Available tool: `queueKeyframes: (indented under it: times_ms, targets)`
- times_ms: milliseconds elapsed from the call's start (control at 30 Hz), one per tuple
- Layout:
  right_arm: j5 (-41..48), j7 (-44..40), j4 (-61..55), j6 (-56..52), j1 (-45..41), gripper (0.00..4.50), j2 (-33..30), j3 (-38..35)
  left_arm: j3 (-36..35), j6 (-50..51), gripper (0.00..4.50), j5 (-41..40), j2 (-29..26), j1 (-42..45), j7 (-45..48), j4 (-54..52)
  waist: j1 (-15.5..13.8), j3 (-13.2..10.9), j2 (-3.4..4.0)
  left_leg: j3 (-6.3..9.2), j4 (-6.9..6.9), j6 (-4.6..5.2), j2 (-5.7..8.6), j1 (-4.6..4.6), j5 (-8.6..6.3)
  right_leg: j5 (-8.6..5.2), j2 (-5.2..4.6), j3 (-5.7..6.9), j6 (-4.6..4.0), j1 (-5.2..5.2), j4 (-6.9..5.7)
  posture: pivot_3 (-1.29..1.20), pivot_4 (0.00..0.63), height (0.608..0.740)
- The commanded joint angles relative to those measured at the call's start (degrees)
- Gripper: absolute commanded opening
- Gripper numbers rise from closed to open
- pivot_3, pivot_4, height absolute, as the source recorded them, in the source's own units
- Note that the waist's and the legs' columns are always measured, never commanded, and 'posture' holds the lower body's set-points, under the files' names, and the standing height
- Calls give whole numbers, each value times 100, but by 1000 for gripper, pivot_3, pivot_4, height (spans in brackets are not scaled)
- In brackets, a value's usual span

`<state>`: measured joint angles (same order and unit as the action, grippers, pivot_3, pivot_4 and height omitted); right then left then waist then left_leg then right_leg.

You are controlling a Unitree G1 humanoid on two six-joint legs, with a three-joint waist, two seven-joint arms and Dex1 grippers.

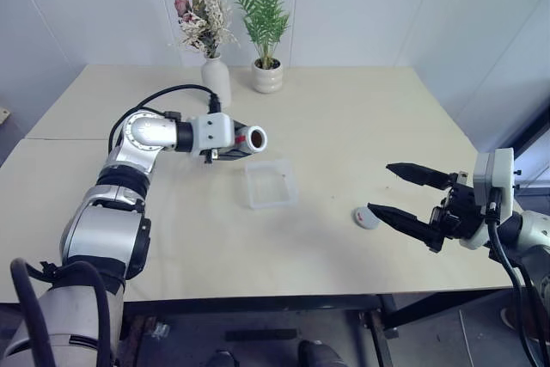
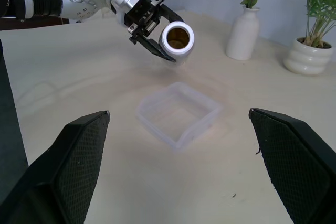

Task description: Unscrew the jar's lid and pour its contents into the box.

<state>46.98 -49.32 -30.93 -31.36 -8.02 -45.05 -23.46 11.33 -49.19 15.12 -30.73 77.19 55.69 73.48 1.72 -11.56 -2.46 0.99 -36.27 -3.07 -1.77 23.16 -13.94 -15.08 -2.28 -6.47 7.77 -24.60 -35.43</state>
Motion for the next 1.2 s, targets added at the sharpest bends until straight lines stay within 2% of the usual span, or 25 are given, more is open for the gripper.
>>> queueKeyframes:
  times_ms: [33,133,267,467,667,867,1200]
  targets:
    - [131,108,-264,54,84,4482,-74,-278,324,-580,2135,578,12,393,-715,42,-5,0,0,0,0,0,0,0,0,0,0,0,0,0,1,0,150,740]
    - [116,124,-281,72,167,4482,-110,-360,894,-857,2135,1442,-32,623,-1753,46,-11,-1,-2,-2,1,0,1,2,0,1,0,-3,2,0,4,0,150,740]
    - [111,130,-282,67,219,4482,-157,-433,2218,-855,2135,3267,-164,1075,-4150,-18,-4,-6,-11,-2,1,0,1,2,0,4,0,-6,9,-1,7,0,150,740]
    - [93,100,-156,69,159,4482,-276,-461,3978,-536,2135,5298,-49,1686,-7311,38,-11,-13,-23,-7,1,-6,3,3,-4,2,0,-12,20,0,14,0,150,740]
    - [69,68,-56,79,84,4482,-362,-430,5182,-224,2135,6498,208,2088,-9581,121,-18,-20,-36,-11,5,-6,3,11,-14,3,-1,-12,25,0,37,0,150,740]
    - [65,49,-13,70,76,4482,-429,-438,6022,204,2135,7257,337,2296,-10899,195,-17,-21,-37,-18,8,-5,3,11,-27,-2,-1,-14,33,-1,47,0,150,740]
    - [-16,-8,124,66,-45,4482,-508,-317,6587,825,2135,7660,422,2361,-11808,253,-34,-24,-42,-22,5,-4,3,12,-31,-2,-2,-15,33,-1,48,0,150,740]
